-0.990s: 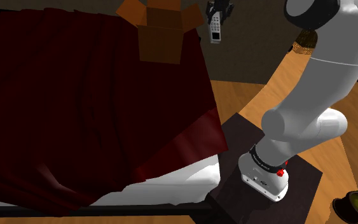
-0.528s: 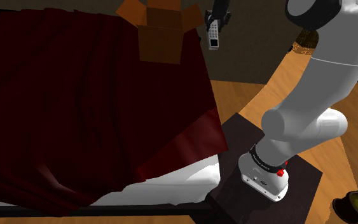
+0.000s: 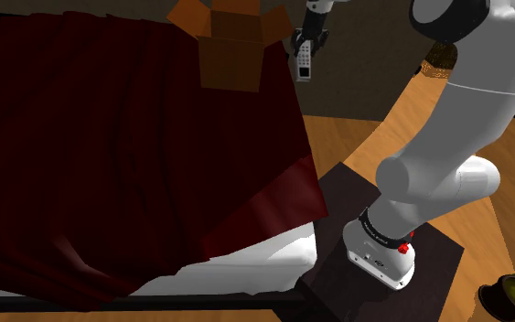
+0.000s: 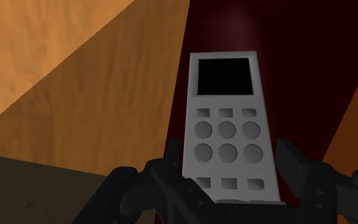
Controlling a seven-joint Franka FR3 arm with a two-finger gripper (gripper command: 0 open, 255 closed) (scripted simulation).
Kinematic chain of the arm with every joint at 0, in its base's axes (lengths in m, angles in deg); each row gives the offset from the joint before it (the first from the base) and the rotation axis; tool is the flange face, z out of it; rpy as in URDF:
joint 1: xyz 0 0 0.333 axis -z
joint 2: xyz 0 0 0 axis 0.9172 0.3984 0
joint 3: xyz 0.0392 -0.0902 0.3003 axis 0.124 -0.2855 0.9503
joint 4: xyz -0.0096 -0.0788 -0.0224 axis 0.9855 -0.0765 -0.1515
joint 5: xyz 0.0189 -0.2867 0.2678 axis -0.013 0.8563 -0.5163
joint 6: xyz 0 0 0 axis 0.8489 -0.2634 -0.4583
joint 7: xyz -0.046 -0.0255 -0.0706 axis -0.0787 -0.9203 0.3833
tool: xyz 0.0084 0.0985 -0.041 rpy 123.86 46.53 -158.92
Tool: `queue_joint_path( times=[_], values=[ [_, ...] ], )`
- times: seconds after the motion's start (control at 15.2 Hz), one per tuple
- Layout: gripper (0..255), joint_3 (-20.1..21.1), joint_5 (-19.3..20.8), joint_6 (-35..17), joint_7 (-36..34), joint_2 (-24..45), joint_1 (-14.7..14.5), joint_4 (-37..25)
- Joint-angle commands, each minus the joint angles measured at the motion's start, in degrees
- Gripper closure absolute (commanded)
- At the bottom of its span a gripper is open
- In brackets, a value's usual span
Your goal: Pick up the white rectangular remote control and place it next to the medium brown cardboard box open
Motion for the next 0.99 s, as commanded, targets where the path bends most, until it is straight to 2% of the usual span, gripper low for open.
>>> queue_joint_path(
  times=[0.0, 0.92],
  values=[
    [255, 0.0, 0.1, -1.5, -0.1, 0.2, 0.0, 1.3],
    [255, -0.4, 1.0, -11.1, -0.8, 3.1, -0.1, 8.1]
  ],
)
